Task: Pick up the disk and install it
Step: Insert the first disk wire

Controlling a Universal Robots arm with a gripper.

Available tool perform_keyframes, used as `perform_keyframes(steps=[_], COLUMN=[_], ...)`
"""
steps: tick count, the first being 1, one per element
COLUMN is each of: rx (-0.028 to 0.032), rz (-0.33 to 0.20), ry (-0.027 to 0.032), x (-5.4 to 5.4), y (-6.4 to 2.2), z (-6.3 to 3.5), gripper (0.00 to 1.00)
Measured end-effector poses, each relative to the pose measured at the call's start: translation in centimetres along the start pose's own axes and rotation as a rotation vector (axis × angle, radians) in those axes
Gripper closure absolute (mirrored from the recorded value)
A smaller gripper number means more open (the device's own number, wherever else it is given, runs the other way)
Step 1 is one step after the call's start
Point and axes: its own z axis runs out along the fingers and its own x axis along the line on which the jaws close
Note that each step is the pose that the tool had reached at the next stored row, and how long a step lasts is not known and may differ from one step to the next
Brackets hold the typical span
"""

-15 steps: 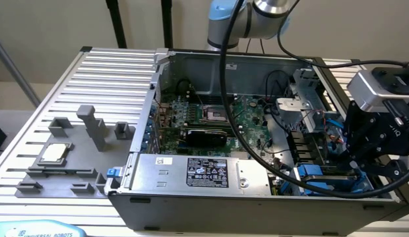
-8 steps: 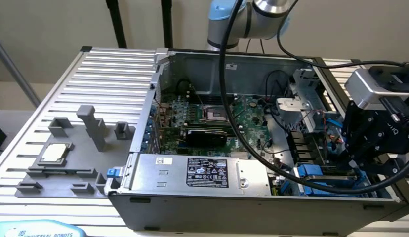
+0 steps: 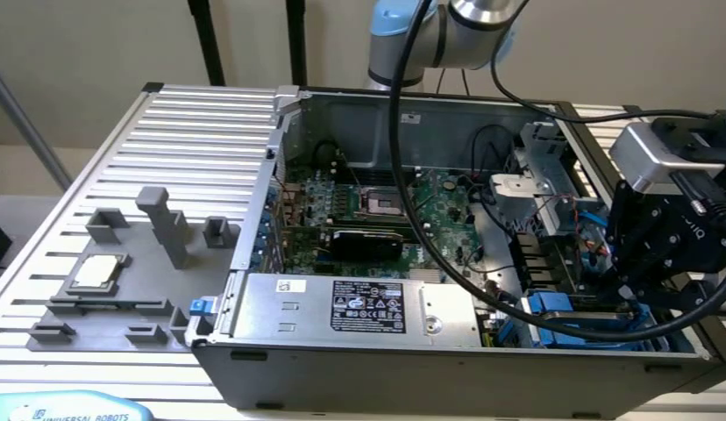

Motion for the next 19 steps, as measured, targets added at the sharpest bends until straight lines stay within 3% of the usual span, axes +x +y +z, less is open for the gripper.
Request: perform_keyframes(steps=[19], rx=[0.0001], rz=[0.001], ry=[0.0039], x=[-0.38], y=[-0.14], z=[0.24], gripper=[0.84])
